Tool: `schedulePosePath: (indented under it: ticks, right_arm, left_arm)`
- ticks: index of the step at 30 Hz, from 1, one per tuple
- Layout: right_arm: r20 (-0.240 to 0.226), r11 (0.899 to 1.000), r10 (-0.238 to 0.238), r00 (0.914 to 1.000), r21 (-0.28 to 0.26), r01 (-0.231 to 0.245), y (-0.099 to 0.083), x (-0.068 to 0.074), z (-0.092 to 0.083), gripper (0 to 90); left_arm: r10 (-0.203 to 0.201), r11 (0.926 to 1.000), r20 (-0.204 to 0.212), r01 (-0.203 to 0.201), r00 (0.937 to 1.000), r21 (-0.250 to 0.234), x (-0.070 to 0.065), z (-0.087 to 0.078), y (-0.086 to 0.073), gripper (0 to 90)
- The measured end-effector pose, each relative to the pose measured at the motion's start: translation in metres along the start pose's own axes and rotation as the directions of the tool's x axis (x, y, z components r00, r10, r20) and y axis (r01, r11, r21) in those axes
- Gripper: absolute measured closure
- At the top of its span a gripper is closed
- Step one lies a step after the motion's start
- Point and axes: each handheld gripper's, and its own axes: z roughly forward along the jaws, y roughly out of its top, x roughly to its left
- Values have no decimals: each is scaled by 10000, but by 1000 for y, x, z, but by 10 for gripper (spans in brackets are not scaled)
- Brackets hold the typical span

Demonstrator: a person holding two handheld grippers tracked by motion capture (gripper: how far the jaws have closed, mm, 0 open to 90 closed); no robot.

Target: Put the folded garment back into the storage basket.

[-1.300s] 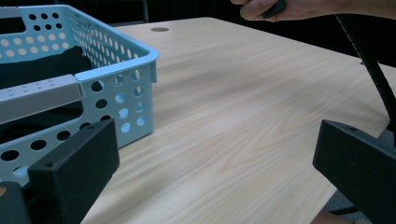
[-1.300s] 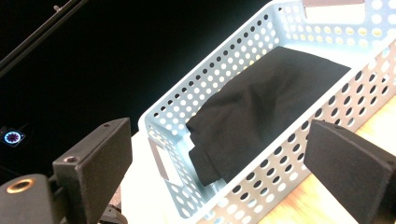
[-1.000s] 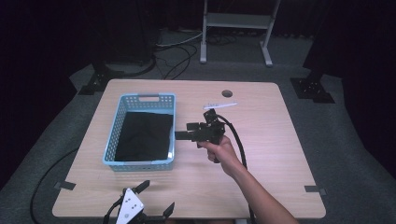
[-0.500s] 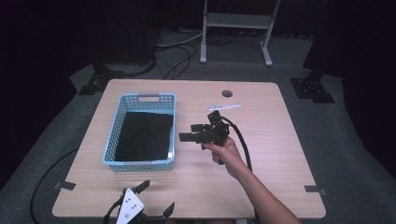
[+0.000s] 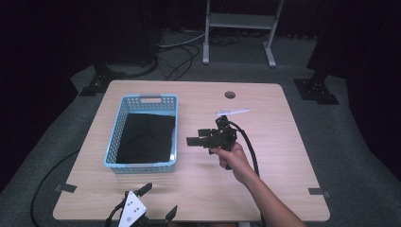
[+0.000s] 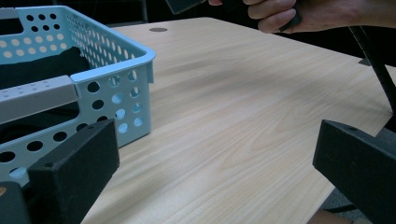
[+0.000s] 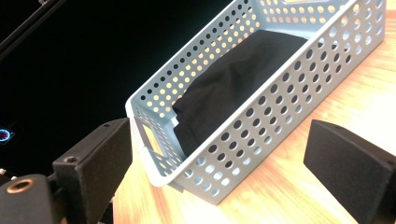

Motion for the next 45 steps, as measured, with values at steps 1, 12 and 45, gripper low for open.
schedulePosePath:
  ticks: [1, 12, 45]
  right_arm:
    - [14, 10000, 1, 10000, 21, -1, 0, 0, -1, 76]
    - [-20, 9999, -120, 9999, -34, 120, 0, 3, -7, 76]
    - [114, 10000, 41, 9999, -81, -40, -20, -5, -27, 76]
  left_arm:
    - [-7, 10000, 1, 7, 10000, -6, 0, 0, 0, 0]
    - [12, 10000, -16, -12, 10000, 15, 0, 0, 0, 0]
    - [51, 10000, 14, -51, 10000, 25, -2, 0, 0, 0]
